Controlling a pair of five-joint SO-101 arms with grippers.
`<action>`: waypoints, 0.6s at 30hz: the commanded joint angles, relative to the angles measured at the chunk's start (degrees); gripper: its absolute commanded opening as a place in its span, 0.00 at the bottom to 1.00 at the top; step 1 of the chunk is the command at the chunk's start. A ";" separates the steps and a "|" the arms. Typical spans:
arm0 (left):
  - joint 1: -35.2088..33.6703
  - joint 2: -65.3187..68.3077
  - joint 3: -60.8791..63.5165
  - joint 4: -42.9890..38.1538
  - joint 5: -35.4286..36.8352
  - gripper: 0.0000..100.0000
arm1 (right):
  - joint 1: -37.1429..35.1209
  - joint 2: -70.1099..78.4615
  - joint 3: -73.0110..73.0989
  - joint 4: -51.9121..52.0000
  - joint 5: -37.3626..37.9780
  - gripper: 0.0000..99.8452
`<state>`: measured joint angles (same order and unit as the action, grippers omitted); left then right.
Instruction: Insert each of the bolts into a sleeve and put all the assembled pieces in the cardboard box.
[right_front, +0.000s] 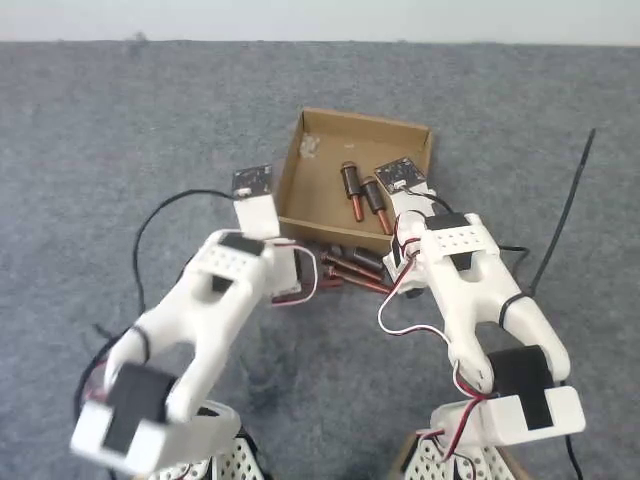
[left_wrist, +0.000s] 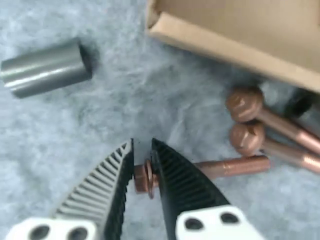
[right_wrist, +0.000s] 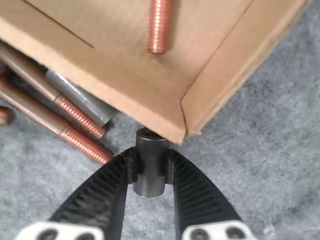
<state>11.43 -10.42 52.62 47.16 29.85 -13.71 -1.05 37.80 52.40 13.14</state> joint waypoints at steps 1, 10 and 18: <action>2.02 -14.59 4.79 -1.32 -1.05 0.02 | -1.54 0.31 -1.85 0.92 1.14 0.01; 2.64 -25.93 11.56 -1.32 -4.22 0.02 | -1.54 0.31 -1.85 0.92 1.14 0.01; -1.41 -25.93 11.47 0.97 -41.32 0.02 | -1.54 0.31 -1.85 0.92 1.14 0.01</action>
<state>9.85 -33.63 64.75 46.90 -1.19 -13.71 -1.05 37.80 52.40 13.14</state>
